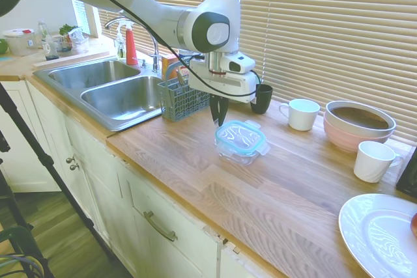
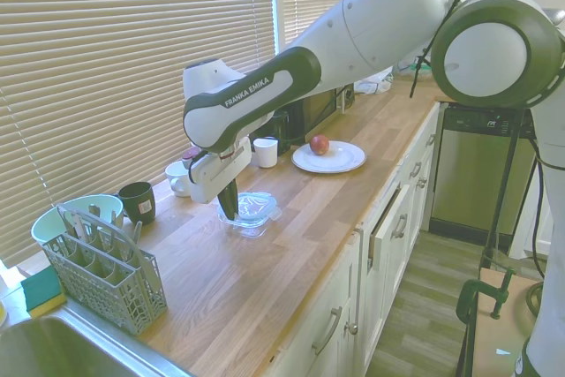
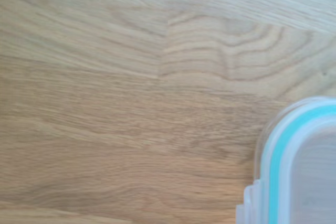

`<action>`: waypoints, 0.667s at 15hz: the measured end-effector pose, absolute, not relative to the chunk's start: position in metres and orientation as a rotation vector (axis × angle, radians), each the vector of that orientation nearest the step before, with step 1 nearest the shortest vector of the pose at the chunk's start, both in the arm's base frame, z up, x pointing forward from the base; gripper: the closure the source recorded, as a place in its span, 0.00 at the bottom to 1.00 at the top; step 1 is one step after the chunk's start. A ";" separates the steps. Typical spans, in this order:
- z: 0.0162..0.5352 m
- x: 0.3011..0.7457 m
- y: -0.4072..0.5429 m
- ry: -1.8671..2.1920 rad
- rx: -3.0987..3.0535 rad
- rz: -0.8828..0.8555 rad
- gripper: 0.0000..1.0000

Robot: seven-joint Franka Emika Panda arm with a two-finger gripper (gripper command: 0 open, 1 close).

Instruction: Cover the lid of the food container

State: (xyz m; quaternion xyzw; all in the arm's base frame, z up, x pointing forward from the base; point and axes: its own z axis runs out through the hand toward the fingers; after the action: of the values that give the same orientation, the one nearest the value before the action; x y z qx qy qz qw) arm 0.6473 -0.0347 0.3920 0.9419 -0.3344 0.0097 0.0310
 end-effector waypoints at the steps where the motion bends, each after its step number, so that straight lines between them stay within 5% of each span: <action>1: 0.390 0.647 -0.037 -1.024 2.892 0.031 1.00; 10: 0.380 0.649 -0.055 -1.054 2.839 0.029 1.00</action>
State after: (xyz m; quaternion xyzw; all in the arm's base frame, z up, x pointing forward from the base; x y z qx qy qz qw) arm 0.6486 -0.0549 0.3800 0.9359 -0.3475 0.0094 0.0566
